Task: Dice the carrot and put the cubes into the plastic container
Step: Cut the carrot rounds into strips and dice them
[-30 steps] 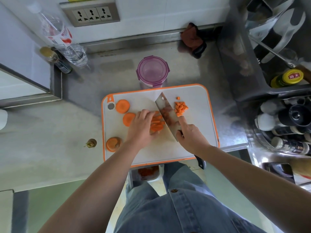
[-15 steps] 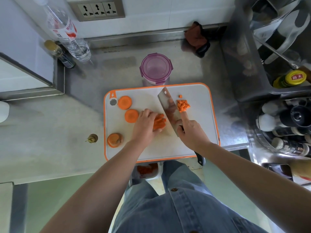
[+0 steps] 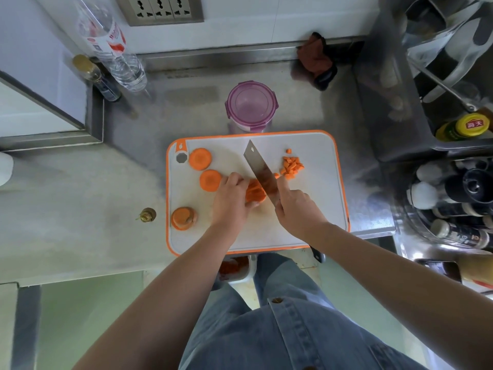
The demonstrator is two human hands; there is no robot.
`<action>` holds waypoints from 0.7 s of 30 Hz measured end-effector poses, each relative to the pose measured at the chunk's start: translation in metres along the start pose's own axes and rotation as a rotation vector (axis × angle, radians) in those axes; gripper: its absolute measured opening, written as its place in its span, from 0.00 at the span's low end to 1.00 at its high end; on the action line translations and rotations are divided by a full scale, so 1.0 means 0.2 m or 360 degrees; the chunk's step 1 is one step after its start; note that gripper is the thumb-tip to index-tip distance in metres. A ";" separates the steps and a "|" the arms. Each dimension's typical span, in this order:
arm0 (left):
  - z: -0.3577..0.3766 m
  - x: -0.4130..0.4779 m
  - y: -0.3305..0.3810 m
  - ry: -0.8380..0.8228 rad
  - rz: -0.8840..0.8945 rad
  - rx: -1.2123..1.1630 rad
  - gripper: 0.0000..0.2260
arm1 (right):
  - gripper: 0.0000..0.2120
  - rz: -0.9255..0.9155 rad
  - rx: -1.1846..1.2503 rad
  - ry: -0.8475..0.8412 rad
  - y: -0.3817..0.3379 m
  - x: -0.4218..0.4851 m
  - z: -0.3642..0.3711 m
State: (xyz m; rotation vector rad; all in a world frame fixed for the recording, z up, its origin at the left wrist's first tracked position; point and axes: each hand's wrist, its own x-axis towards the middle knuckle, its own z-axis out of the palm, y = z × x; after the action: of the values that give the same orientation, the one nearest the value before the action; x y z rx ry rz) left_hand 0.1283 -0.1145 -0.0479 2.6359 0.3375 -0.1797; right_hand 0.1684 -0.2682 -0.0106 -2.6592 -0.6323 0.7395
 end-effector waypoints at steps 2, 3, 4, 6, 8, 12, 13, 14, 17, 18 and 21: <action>0.00 0.00 0.00 -0.0015 -0.0001 -0.0044 0.21 | 0.21 0.0025 -0.0029 -0.0012 -0.01 0.00 0.02; 0.00 0.00 0.00 -0.0018 -0.0001 -0.0064 0.20 | 0.22 0.0039 -0.0047 -0.0022 -0.01 0.01 0.04; 0.00 0.01 -0.01 -0.0018 0.0002 -0.0075 0.20 | 0.23 0.0051 -0.0062 -0.0028 -0.01 0.01 0.04; 0.00 0.01 -0.01 -0.0018 0.0010 -0.0079 0.19 | 0.24 0.0058 -0.0088 -0.0037 -0.02 0.02 0.05; 0.00 0.01 -0.01 -0.0024 0.0012 -0.0085 0.19 | 0.25 0.0041 -0.0121 -0.0037 -0.03 0.03 0.06; 0.00 0.01 -0.02 -0.0045 -0.0001 -0.0085 0.20 | 0.23 0.0035 -0.0123 -0.0018 -0.04 0.02 0.06; 0.00 0.01 -0.01 -0.0042 -0.0005 -0.0082 0.20 | 0.22 0.0047 -0.0098 -0.0009 -0.04 0.02 0.06; 0.00 0.01 -0.01 -0.0035 -0.0004 -0.0079 0.21 | 0.22 0.0061 -0.0046 0.0002 -0.03 0.02 0.05; 0.00 0.00 -0.01 -0.0015 0.0002 -0.0067 0.22 | 0.21 0.0060 0.0101 0.0015 0.00 0.02 0.02; -0.01 0.00 0.00 -0.0016 -0.0001 -0.0067 0.22 | 0.21 0.0045 0.0127 0.0024 0.01 0.01 0.01; -0.02 -0.01 0.00 -0.0031 0.0003 -0.0055 0.24 | 0.19 0.0031 0.0201 0.0097 -0.01 0.00 -0.03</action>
State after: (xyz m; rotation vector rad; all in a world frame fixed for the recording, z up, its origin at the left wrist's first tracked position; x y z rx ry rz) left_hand 0.1264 -0.1130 -0.0441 2.5988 0.3288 -0.1968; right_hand 0.1710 -0.2677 -0.0054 -2.5650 -0.5262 0.6774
